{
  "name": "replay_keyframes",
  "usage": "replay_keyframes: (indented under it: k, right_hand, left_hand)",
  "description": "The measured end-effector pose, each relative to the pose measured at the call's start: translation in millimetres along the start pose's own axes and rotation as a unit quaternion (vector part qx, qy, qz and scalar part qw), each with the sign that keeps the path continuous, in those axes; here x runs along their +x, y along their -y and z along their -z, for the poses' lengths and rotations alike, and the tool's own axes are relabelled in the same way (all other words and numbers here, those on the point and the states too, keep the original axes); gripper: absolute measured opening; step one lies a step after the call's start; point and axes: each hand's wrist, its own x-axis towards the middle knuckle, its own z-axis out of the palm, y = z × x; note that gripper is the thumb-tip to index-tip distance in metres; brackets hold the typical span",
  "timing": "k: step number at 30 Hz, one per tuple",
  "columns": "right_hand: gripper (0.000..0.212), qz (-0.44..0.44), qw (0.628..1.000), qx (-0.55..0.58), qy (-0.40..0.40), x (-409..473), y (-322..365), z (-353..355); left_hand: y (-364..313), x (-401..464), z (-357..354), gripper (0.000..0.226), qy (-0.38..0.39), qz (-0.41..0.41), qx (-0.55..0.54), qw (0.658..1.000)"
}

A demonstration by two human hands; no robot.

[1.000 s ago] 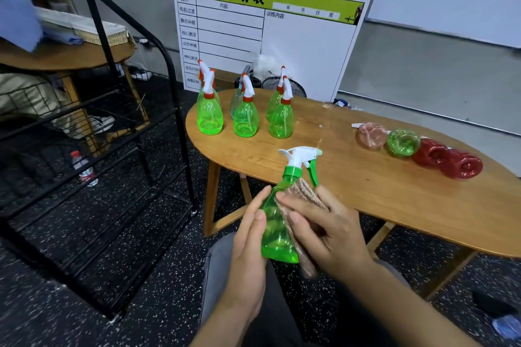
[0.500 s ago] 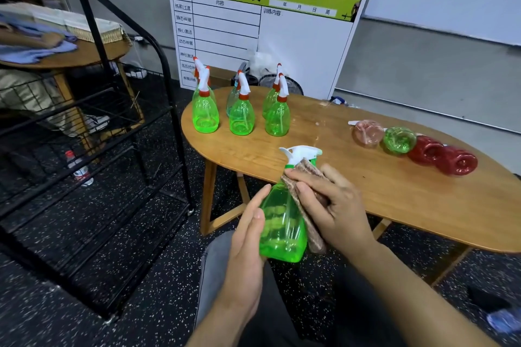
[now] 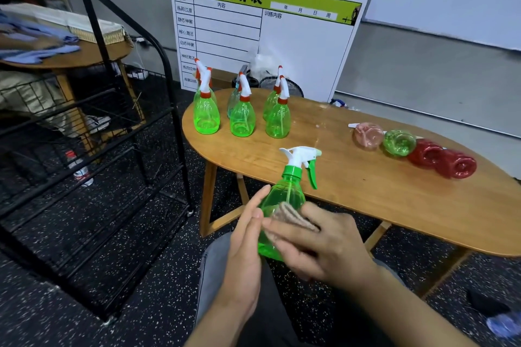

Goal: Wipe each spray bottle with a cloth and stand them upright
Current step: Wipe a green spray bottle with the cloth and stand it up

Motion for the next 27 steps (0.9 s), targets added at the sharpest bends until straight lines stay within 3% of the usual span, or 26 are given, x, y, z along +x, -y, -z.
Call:
replay_keyframes:
  k: [4, 6, 9, 11, 14, 21, 27]
  right_hand:
    - [0.032, -0.188, 0.979, 0.067, -0.045, 17, -21, -3]
    - [0.03, -0.227, 0.969, 0.091, -0.037, 22, -26, -4]
    - [0.031, -0.233, 0.96, 0.155, -0.013, 26, -25, -3]
    - [0.031, -0.248, 0.951, 0.179, -0.041, 26, -24, -1]
    - [0.031, -0.287, 0.933, 0.2, -0.081, 21, -23, -1]
    - [0.033, -0.301, 0.929, 0.193, -0.091, 19, -17, 0]
    - [0.034, -0.281, 0.95, 0.13, -0.039, 18, -13, -2]
  left_hand:
    - [2, 0, 1, 0.042, 0.001, -0.001, 0.005, 1.0]
    - [2, -1, 2, 0.041, 0.008, -0.009, 0.005, 1.0]
    - [2, -3, 1, 0.06, 0.011, -0.029, 0.018, 0.999]
    - [0, -5, -1, 0.073, 0.02, -0.029, 0.013, 0.999]
    - [-2, -5, -4, 0.066, 0.023, -0.027, -0.008, 0.999]
    - [-8, -5, -6, 0.05, 0.037, 0.008, -0.05, 0.998]
    - [-1, -3, -4, 0.051, 0.031, 0.01, -0.005, 0.999]
